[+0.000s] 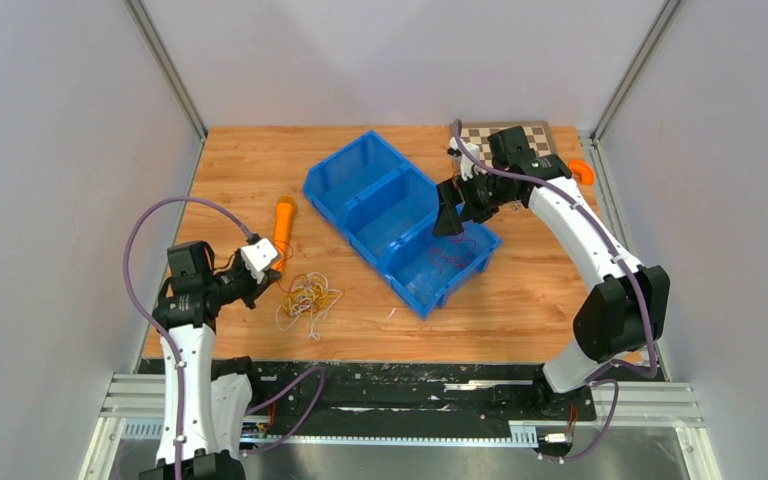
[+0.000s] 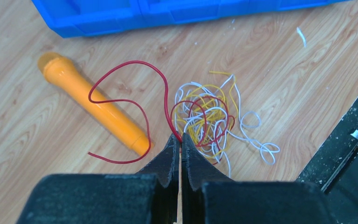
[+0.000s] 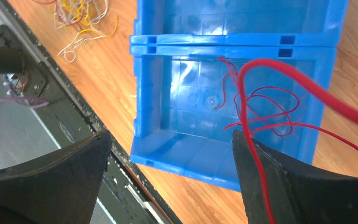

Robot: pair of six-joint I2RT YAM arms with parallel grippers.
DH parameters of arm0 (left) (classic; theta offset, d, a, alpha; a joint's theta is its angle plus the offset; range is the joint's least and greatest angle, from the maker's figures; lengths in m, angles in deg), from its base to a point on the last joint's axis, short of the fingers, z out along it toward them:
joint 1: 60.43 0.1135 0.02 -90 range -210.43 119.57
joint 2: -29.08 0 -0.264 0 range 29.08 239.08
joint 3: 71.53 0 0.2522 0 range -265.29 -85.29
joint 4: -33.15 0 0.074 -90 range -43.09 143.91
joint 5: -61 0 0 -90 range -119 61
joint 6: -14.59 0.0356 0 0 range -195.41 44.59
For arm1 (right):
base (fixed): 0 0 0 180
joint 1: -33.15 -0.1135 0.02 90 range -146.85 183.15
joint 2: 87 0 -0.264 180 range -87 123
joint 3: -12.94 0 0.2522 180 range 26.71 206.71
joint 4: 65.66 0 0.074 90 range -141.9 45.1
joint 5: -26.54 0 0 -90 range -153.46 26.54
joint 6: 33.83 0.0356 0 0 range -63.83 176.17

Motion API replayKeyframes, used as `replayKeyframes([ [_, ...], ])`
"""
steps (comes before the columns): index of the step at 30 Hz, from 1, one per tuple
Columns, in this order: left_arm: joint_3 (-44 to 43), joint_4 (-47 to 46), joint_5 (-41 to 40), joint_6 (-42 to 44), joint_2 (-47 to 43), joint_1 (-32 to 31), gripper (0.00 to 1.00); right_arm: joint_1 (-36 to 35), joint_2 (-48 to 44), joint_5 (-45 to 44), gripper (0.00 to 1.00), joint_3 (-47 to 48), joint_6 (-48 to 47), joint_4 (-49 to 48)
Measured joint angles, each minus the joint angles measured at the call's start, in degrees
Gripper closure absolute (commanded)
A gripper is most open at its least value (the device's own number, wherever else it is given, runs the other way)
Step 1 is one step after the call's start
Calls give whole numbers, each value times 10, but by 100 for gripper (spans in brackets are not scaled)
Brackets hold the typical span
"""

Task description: Untangle the cables

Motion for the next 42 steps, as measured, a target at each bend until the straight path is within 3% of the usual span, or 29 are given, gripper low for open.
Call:
replayKeyframes([
  [6, -20, 1, 20, -14, -9, 0, 100, -1, 0, 77, 9, 30, -66, 75],
  [9, -21, 2, 25, -18, -8, 0, 100, -6, 0, 136, 24, 43, -108, 118],
  [11, -21, 2, 26, -21, -8, 0, 100, -12, 0, 171, 28, 52, -131, 136],
  [16, -21, 2, 26, -24, -6, -1, 100, -35, 7, 258, 0, 51, -165, 186],
  [20, -21, 2, 26, -27, -3, -2, 100, -44, 49, 331, 0, -15, -195, 237],
  [27, -21, 2, 24, -33, -7, -4, 100, -43, 49, 339, 0, -99, -155, 245],
  [32, -28, 2, 23, -35, -9, -5, 100, -39, -20, 318, 0, -133, -103, 219],
  [36, -43, 1, 23, -39, -8, -6, 99, -38, -37, 226, 0, -132, -42, 178],
  [37, -47, 1, 23, -40, -8, -8, 97, -38, -36, 203, 0, -129, -27, 171],
  [39, -52, 1, 23, -41, -8, -10, 83, -37, -32, 186, 0, -117, -10, 167],
  [40, -52, 1, 23, -40, -8, -11, 60, -36, -26, 202, 0, -105, -11, 172],
  [41, -52, 3, 22, -41, -8, -12, 47, -36, -19, 224, 0, -96, -20, 178],
  [42, -52, 5, 22, -35, -8, -13, 27, -34, -11, 266, 0, -87, -36, 190],
])
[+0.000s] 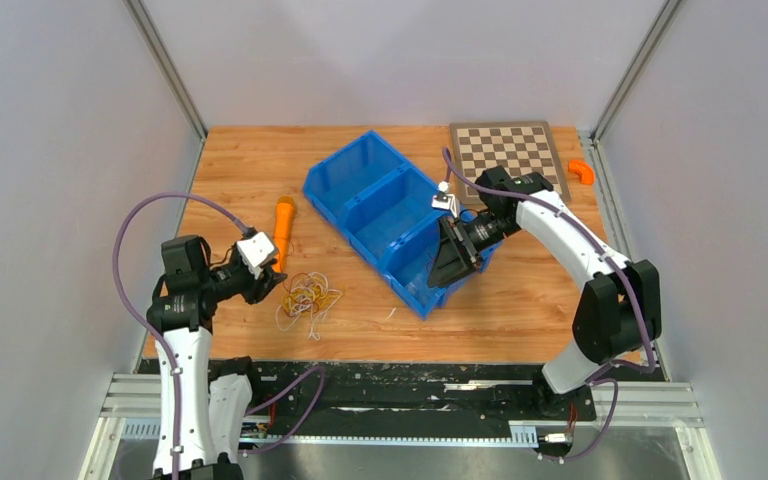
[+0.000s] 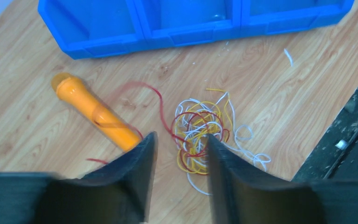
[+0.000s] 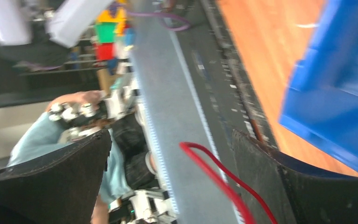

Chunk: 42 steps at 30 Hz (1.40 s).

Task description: Untangle the cables

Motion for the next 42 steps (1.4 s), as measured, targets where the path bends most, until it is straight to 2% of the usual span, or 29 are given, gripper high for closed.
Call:
replayKeyframes([
  [2, 0, 11, 0, 3, 0, 0, 11, 0, 13, 64, 0, 3, -28, 27],
  [4, -3, 23, 1, 3, -3, 0, 5, -2, 22, 108, 0, 3, -51, 53],
  [8, -21, 19, 14, -17, -12, -9, 5, -4, 26, 167, 0, 3, -78, 86],
  [10, -39, -2, 23, -52, -18, -36, 6, -4, 26, 187, 0, 3, -81, 93],
  [12, -58, -39, 25, -96, -18, -89, 7, -4, 26, 203, 0, 2, -82, 95],
  [16, -93, -139, -3, -178, 4, -273, 6, -4, 26, 223, 0, -5, -85, 95],
  [20, -148, -217, -45, -198, 93, -433, 12, -4, 25, 228, 0, -21, -81, 90],
  [23, -154, -280, -81, -159, 154, -523, 23, -4, 19, 228, 0, -44, -68, 80],
  [26, -141, -312, -101, -86, 188, -582, 33, -4, 3, 227, 0, -63, -49, 63],
  [30, -96, -379, -118, 29, 208, -641, 40, -4, -24, 228, 0, -82, -24, 42],
  [32, -65, -427, -127, 90, 220, -656, 42, -4, -31, 229, 0, -87, -13, 32],
  [36, -41, -484, -137, 160, 254, -678, 44, -4, -36, 231, 0, -94, 4, 16],
  [39, -40, -515, -145, 195, 282, -683, 44, -4, -36, 232, 0, -96, 11, 9],
  [42, -40, -542, -152, 230, 306, -685, 49, -4, -36, 235, 0, -97, 16, 4],
])
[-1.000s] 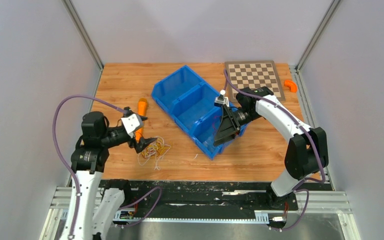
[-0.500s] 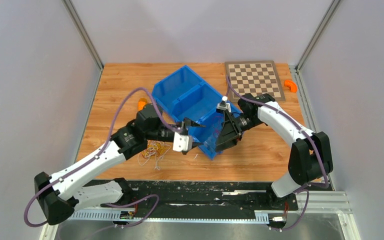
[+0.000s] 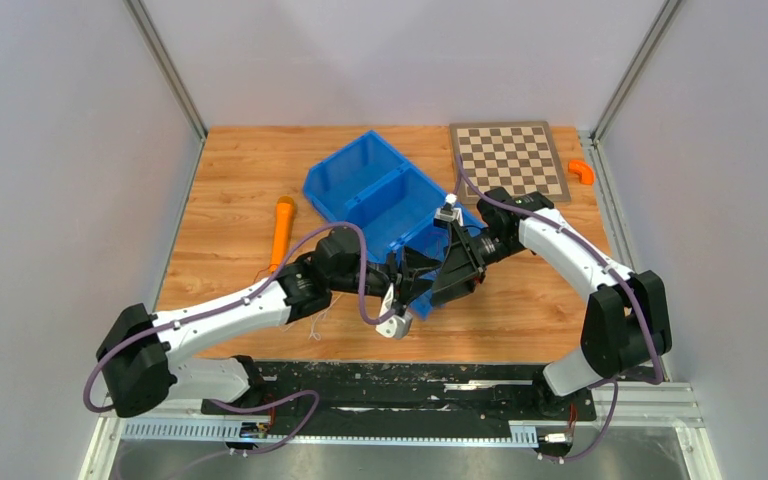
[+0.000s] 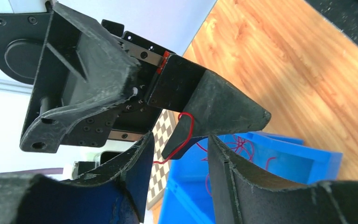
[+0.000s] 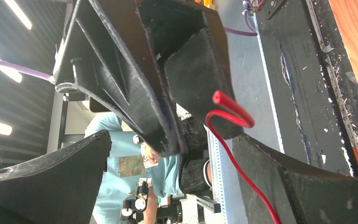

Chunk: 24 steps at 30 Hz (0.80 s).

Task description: Untangle the cables

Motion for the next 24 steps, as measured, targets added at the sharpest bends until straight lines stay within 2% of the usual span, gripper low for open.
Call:
replayKeyframes([
  [4, 0, -12, -9, 41, 25, 0, 60, 0, 0, 1, 0, -3, 5, -4],
  [6, 0, -13, -18, 56, 36, 0, 68, 0, -2, 3, 0, -7, 7, -8],
  [7, 0, -14, -23, 61, 40, 0, 76, 0, -5, 4, 0, -10, 10, -11],
  [13, 0, -23, -52, 78, 55, 0, 100, 0, -31, 4, 0, -33, 31, -30],
  [16, 0, -47, -70, 63, 60, 0, 100, 0, -37, 3, 0, -41, 42, -42],
  [24, -48, -115, -137, -43, 118, 2, 100, 3, -42, 2, 0, -51, 64, -70],
])
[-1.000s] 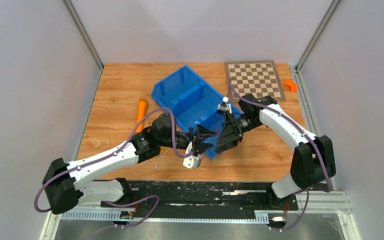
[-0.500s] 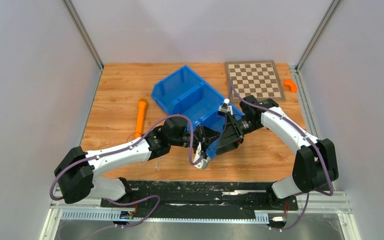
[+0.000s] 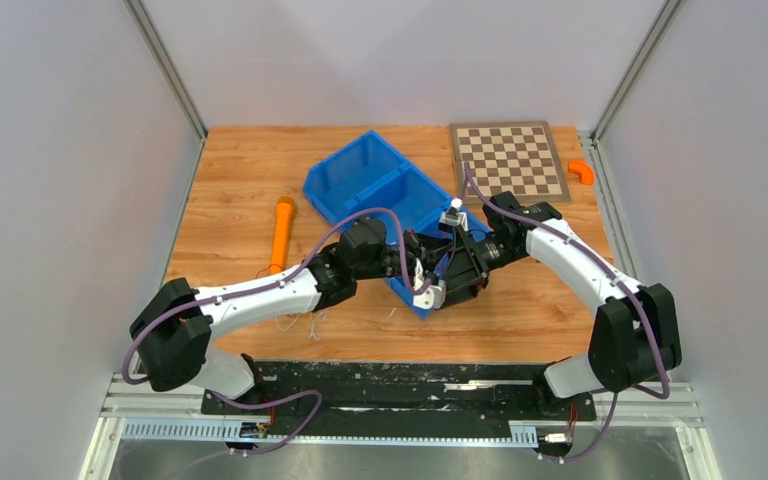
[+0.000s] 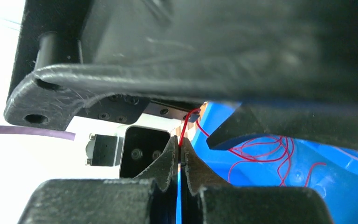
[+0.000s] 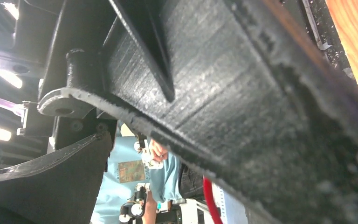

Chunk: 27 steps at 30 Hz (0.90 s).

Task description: Untangle the cables

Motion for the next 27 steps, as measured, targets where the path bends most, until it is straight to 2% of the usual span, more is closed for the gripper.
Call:
replayKeyframes([
  [7, 1, -14, 7, -44, 7, 15, 100, 16, -7, -14, 0, 15, -9, 0],
  [15, 8, 15, -1, -107, 48, 38, 100, 96, 7, -2, 0, 143, -151, 130],
  [22, -60, 94, -2, -192, 140, 39, 100, 126, 9, -8, 0, 144, -195, 166],
  [24, -86, 102, -8, -223, 157, 40, 100, 147, 12, -8, 0, 143, -192, 165],
  [27, -80, 88, -12, -269, 156, 50, 100, 171, 12, -7, 0, 112, -166, 144],
])
